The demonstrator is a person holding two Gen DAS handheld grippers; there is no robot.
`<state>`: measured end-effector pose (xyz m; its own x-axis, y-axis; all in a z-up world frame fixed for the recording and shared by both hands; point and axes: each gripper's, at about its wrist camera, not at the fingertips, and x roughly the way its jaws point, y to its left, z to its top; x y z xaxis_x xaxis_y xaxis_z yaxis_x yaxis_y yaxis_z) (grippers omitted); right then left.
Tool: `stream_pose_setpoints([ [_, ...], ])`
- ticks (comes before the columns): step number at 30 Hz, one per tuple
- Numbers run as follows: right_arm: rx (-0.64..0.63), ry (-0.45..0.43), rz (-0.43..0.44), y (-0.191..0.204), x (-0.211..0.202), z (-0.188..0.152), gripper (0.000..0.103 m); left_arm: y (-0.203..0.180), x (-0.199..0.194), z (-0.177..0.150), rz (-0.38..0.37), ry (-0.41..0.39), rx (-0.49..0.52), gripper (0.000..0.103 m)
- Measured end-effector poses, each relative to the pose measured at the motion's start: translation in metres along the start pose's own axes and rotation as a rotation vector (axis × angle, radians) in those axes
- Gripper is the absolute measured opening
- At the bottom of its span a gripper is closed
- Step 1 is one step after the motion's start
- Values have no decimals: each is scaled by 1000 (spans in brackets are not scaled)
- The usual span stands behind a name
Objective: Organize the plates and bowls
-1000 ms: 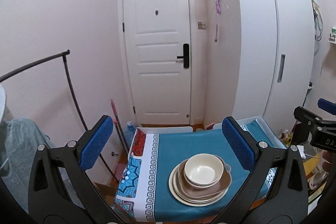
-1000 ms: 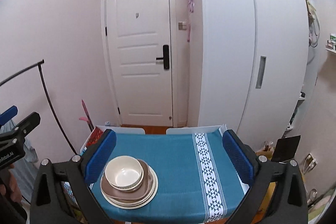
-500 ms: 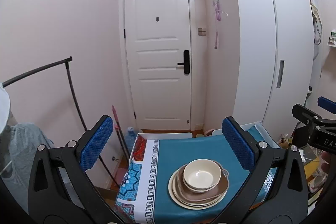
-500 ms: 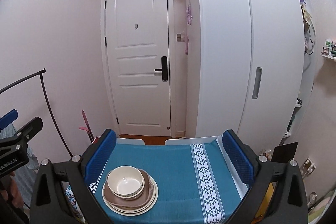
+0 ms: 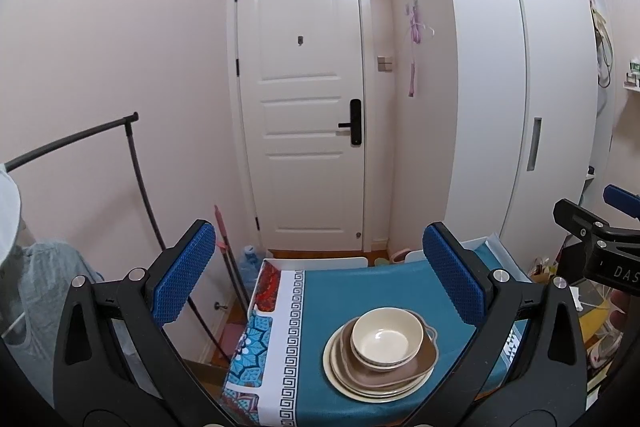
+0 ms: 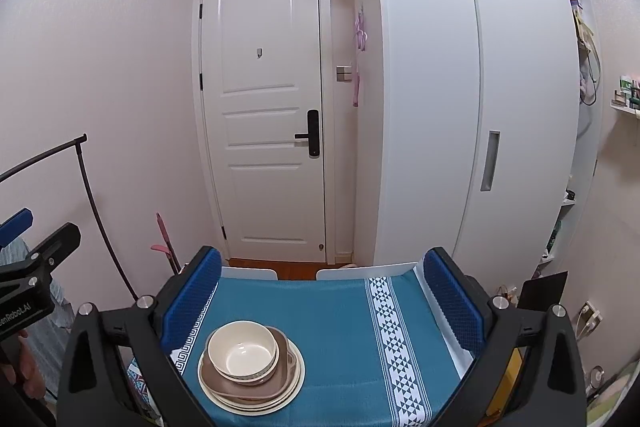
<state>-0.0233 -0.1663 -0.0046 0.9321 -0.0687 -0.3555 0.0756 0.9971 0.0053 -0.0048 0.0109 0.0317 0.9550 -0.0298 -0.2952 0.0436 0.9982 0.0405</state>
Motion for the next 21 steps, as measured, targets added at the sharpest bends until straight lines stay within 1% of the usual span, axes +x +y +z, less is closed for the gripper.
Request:
stream_pose_setpoints([
  [10, 3, 17, -5, 1, 5, 0, 101, -3, 0, 0, 5, 5, -1, 103],
  [21, 3, 14, -8, 2, 6, 0, 101, -4, -1, -1, 16, -2, 5, 103],
])
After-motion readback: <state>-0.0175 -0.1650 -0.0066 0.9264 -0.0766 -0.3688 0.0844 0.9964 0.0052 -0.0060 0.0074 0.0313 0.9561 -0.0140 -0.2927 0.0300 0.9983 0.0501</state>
